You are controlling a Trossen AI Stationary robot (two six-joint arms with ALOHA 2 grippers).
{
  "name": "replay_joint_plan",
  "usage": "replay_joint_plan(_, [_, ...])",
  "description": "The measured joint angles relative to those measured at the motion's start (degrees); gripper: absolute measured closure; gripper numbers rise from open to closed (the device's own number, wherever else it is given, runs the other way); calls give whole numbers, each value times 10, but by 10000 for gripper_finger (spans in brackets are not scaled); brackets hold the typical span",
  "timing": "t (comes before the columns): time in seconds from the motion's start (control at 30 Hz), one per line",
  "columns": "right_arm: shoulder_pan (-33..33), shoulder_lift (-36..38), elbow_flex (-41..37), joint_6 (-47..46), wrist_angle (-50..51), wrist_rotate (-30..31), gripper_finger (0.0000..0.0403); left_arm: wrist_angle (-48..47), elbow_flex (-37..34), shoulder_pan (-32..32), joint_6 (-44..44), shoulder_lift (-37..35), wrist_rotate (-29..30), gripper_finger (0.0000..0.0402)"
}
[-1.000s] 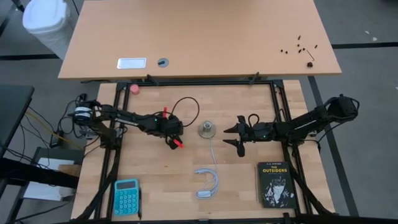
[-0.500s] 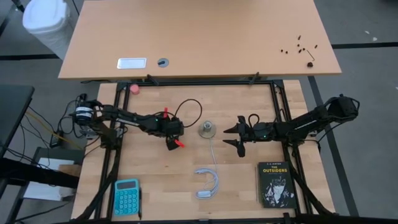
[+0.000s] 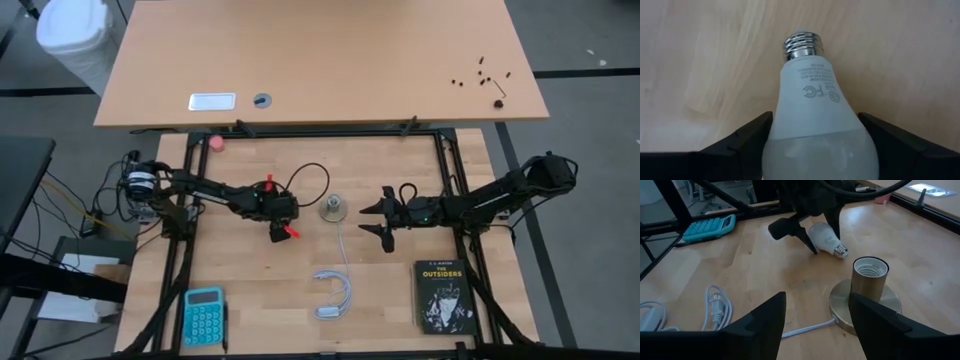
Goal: Screw lightbulb
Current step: Insert the white lightbulb into the silver lamp
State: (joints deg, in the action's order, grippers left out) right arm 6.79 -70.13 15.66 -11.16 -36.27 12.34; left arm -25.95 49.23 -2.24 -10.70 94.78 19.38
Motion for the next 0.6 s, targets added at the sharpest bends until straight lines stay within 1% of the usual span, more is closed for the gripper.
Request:
replay_joint_plan(0.13, [0,0,0,3,2,0,176,-4,18,0,-1,2,4,119])
replay_joint_plan(0.23, [0,0,0,4,5,0,176,-31,58,0,-1,2,5,119])
replay_joint_plan(0.4, [-1,0,0,4,23,4,176,-111,171,0,0,2,3,119])
replay_joint_plan(0.47, [-5,0,0,-7,42,11,176,-145,218,0,3,2,-8,119])
replay_joint_plan(0.53, [-16,-2,0,-19,60,12,176,-158,266,0,16,9,-20,119])
replay_joint_plan(0.6, [-33,-13,0,-20,54,13,176,-179,307,0,37,24,-31,119])
